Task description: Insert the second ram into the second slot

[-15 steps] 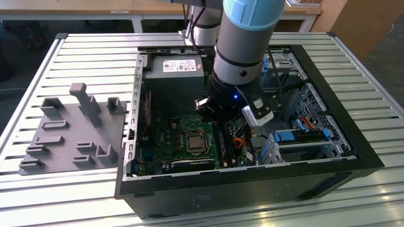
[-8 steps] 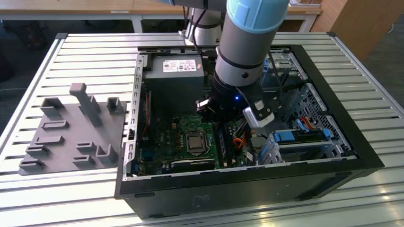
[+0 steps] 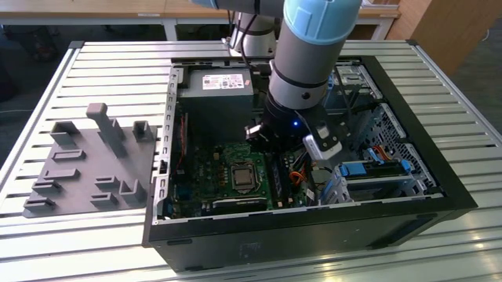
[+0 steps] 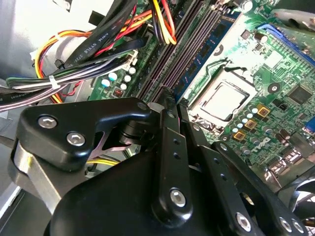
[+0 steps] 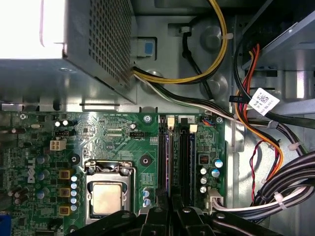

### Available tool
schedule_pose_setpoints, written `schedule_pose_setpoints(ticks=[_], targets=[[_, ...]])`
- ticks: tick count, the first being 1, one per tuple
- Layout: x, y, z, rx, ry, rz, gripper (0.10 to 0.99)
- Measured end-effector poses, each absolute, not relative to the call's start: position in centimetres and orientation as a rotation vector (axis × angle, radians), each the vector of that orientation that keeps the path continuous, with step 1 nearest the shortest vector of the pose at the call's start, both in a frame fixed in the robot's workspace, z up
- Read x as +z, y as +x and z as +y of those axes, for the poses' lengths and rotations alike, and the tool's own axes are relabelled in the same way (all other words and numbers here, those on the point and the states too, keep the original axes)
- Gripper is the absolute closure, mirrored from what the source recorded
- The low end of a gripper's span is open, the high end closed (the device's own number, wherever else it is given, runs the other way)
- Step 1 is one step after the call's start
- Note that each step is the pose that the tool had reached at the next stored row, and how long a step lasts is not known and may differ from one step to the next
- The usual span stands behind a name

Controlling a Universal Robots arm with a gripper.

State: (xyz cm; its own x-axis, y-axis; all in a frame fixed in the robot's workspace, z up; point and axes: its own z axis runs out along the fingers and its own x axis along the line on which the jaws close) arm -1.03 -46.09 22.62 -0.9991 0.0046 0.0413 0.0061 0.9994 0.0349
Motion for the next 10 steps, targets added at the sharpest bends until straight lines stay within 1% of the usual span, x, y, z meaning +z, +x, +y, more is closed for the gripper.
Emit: schedule_pose_setpoints(ticks=[10], targets=[[21.88,-0.81,-46.09,-0.054,-0.009,-3.094,0.949]])
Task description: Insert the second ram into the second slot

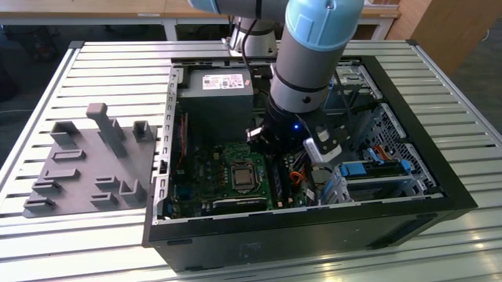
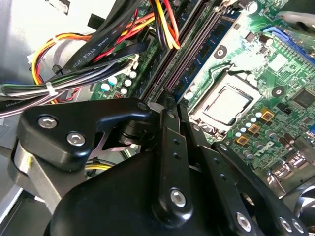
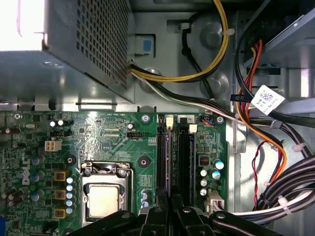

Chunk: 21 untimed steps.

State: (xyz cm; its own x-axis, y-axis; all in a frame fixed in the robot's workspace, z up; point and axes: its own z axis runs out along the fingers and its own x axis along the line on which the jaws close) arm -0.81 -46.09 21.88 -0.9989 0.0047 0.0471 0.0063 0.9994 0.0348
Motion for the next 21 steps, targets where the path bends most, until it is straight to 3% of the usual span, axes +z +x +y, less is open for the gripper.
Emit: schedule_pose_setpoints(ticks=[21], targets=[[21.7,-0.76,-46.09,-0.054,-0.009,-3.09,0.949]])
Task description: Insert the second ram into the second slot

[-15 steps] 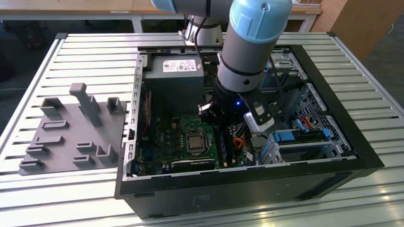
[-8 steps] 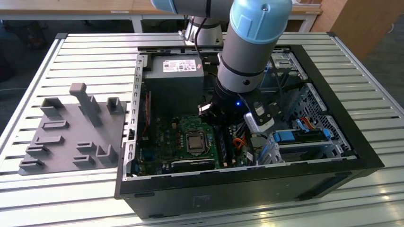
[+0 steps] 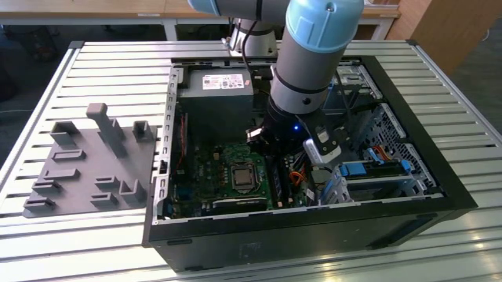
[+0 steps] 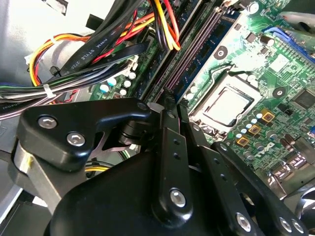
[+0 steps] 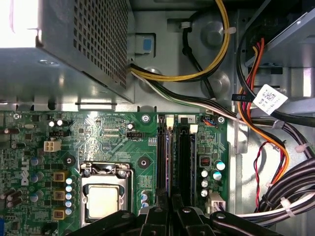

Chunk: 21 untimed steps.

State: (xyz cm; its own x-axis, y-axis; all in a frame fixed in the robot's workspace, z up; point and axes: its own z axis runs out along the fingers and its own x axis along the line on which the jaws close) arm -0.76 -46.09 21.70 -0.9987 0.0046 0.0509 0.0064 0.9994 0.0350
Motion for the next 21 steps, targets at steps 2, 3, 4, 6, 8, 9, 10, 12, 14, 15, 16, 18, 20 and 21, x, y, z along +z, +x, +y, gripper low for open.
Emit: schedule_pose_setpoints(ticks=[2,3,4,6,8,9,10,12,14,15,16,18,20,21], targets=[[21.71,-0.76,-46.1,-0.054,-0.009,-3.09,0.949],[21.71,-0.76,-46.1,-0.053,-0.009,-3.09,0.949],[21.71,-0.75,-46.11,-0.052,-0.009,-3.09,0.949],[21.7,-0.72,-46.13,-0.05,-0.009,-3.09,0.949],[21.69,-0.7,-46.13,-0.045,-0.011,-3.09,0.949],[21.68,-0.68,-46.13,-0.041,-0.012,-3.09,0.949],[21.66,-0.68,-46.13,-0.036,-0.014,-3.091,0.949],[21.61,-0.67,-46.13,-0.028,-0.016,-3.091,0.949],[21.57,-0.67,-46.14,-0.027,-0.017,-3.091,0.949],[21.53,-0.66,-46.12,-0.027,-0.017,-3.091,0.949],[21.53,-0.65,-46.12,-0.027,-0.017,-3.091,0.949],[21.52,-0.65,-46.12,-0.027,-0.017,-3.091,0.949],[21.51,-0.64,-46.08,-0.028,-0.017,-3.091,0.949],[21.51,-0.64,-46.06,-0.028,-0.017,-3.091,0.949]])
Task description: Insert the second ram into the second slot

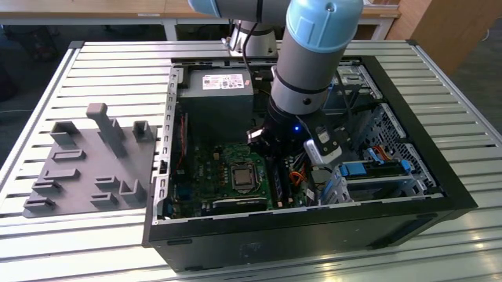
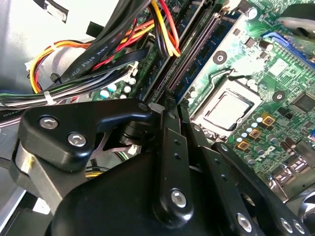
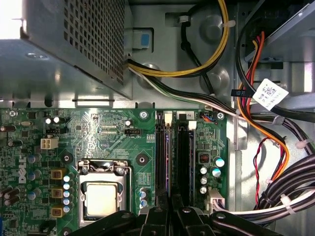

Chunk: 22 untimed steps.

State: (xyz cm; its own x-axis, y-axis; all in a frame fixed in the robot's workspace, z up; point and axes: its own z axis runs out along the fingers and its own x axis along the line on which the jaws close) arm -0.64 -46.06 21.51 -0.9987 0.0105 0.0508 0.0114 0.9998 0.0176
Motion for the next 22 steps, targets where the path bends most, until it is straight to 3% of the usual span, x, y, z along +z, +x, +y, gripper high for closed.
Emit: schedule_pose_setpoints(ticks=[22], targets=[[21.05,-0.64,-45.94,-0.027,-0.017,-3.089,0.949]])
